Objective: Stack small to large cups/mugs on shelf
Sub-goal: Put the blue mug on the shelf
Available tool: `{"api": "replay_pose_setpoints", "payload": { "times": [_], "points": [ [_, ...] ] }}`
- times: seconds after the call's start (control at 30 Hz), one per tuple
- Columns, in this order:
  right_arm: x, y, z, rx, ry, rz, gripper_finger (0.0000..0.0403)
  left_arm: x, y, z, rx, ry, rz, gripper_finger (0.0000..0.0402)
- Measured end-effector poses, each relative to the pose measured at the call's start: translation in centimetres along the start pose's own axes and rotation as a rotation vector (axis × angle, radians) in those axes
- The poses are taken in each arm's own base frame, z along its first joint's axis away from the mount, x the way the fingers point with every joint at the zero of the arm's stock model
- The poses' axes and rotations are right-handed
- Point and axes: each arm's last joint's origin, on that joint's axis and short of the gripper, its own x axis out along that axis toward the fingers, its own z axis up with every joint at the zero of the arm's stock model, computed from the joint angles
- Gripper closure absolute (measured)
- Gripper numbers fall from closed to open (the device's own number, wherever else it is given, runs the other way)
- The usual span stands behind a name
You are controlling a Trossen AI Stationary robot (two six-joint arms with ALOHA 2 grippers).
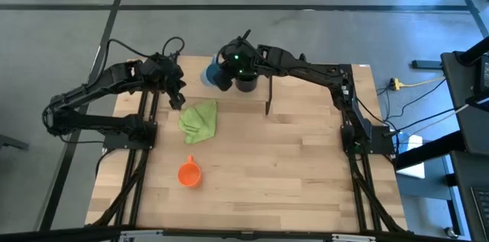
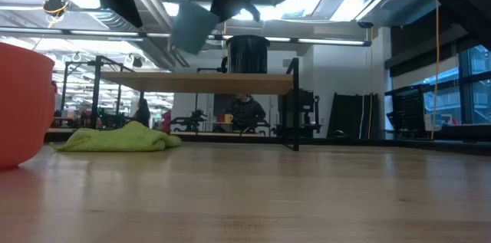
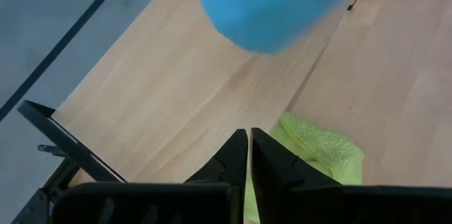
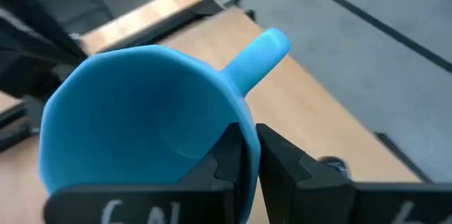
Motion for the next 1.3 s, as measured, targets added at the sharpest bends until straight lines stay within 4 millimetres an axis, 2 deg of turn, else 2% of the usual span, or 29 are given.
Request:
{"api": "replay_pose_setpoints", "payload": {
  "times": [0.37, 0.47, 0.67, 0.87, 1.07, 1.2, 1.3],
  "points": [
    [0.1, -0.3, -0.2, 0.01, 0.023, 0.006, 0.0367, 0.2, 0.2, 0.2, -0.013, -0.006, -0.033, 0.0388],
    [-0.1, 0.8, -0.5, 0.038, 0.039, 0.048, 0.0368, 0.2, 0.2, 0.2, -0.012, -0.006, -0.032, 0.0388],
    [-1.1, 4.3, -2.6, 0.04, 0.141, 0.104, 0.037, 0.2, 0.2, 0.1, -0.006, 0.009, -0.029, 0.0388],
    [-2.4, 7.0, -5.1, 0.058, 0.247, 0.047, 0.037, 0.2, 0.2, 0.1, 0.005, 0.01, -0.035, 0.0388],
    [-3.7, 8.8, -7.3, 0.098, 0.349, -0.015, 0.0368, 0.2, 0.1, -0.3, 0.013, 0.049, -0.066, 0.0388],
    [-3.4, 9.4, -8.5, 0.151, 0.386, -0.036, 0.0369, 0.3, -0.3, -0.7, 0.045, 0.078, -0.083, 0.0388],
    [-2.2, 9.5, -9.7, 0.187, 0.431, -0.029, 0.0368, 0.1, -0.6, -1.1, 0.063, 0.076, -0.099, 0.0388]
  ]
}}
